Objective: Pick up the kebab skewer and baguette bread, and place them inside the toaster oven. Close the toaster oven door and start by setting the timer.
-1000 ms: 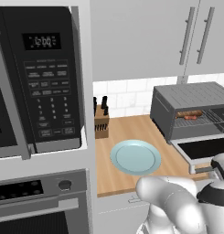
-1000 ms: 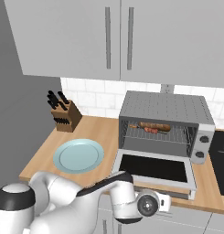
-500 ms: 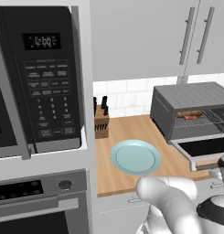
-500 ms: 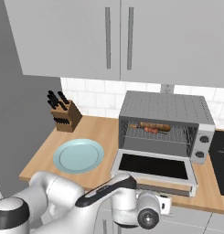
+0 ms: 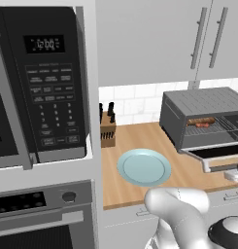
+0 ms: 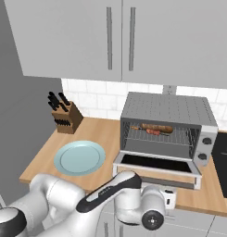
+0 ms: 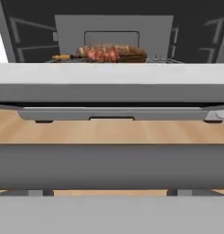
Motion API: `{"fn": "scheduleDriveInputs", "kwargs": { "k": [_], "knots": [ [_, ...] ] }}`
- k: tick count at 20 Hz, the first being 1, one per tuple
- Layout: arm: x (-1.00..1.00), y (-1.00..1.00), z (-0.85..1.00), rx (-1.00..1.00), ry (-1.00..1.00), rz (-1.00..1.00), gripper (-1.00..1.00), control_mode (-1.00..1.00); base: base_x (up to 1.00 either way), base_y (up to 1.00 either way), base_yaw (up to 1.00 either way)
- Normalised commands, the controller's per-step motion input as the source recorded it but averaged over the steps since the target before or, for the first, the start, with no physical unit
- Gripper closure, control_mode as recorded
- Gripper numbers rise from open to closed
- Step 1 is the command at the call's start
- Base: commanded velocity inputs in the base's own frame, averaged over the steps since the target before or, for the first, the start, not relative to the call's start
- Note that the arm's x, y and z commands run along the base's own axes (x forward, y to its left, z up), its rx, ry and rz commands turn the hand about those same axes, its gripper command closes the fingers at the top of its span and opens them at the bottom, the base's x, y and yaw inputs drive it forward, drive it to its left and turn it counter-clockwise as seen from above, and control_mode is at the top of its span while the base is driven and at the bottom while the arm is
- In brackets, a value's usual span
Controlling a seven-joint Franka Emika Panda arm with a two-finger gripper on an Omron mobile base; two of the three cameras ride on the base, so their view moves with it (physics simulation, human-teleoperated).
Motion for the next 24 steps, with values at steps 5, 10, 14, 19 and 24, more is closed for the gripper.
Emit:
{"fn": "scheduleDriveInputs", "kwargs": {
  "k": [5,10,14,19,24],
  "knots": [
    [0.35,0.0,0.43,0.0,-0.08,0.0,-1.0,-1.0,0.0,0.0,0.0],
    [0.38,0.0,0.29,0.0,-0.05,0.0,-1.0,-1.0,0.0,0.0,0.0],
    [0.43,0.01,0.26,0.0,-0.02,0.0,-1.0,-1.0,0.0,0.0,0.0],
    [0.45,0.06,0.19,0.0,0.0,0.0,-1.0,-1.0,0.0,0.0,0.0],
    [0.41,0.06,0.19,0.0,0.0,0.0,-1.0,-1.0,0.0,0.0,0.0]
  ]
}}
